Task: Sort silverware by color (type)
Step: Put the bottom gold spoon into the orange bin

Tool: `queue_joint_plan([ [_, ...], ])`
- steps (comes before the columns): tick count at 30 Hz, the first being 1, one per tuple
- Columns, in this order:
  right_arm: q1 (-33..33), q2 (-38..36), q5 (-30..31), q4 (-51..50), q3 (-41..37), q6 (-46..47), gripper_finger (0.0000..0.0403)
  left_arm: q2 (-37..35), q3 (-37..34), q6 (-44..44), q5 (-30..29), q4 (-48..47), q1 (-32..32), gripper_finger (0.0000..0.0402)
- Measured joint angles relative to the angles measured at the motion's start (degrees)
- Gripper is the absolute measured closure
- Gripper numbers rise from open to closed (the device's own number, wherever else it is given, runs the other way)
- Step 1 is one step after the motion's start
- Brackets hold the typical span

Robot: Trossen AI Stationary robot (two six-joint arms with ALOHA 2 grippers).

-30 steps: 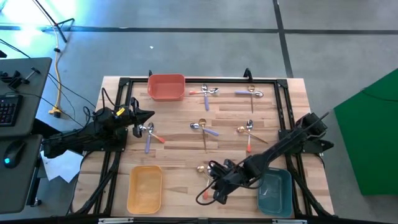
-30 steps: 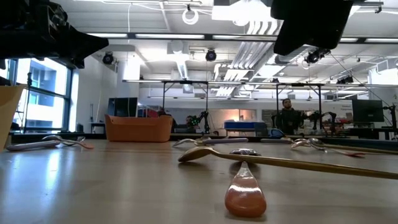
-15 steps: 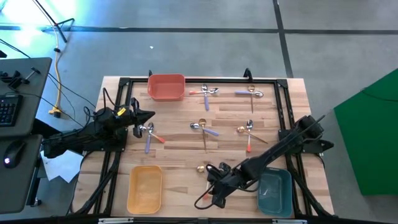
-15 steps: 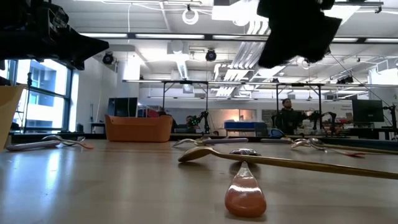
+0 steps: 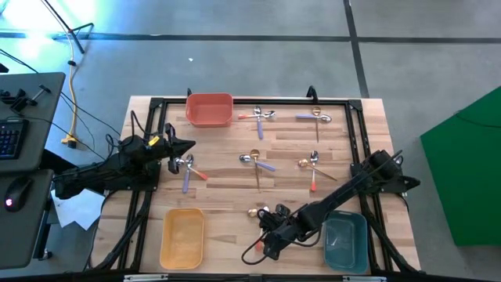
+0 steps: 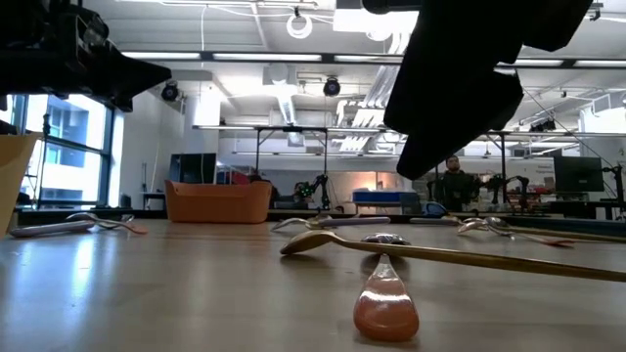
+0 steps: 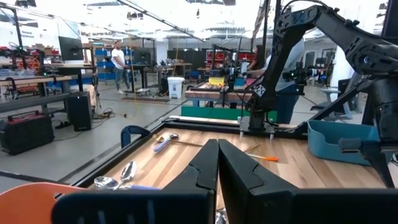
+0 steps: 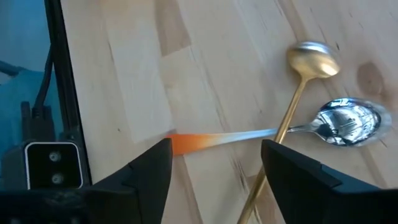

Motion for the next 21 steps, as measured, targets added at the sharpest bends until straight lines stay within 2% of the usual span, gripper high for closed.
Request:
queue_joint_plan([
  [6, 0.2, 0.0, 2.5, 0.0, 0.0, -3.0, 0.0171, 0.0, 0.0, 0.0, -0.2, -0.2, 0.0, 0.0399],
  [12, -1.1, 0.0, 5.7, -3.7, 0.0, -1.1, 0.0171, 0.0, 0.0, 0.0, -0.5, -0.3, 0.0, 0.0399],
  [21, -2.0, 4.6, 0.6, -5.8, 0.0, 3.7, 0.0171, 0.0, 0.0, 0.0, -0.5, -0.2, 0.0, 0.0399],
])
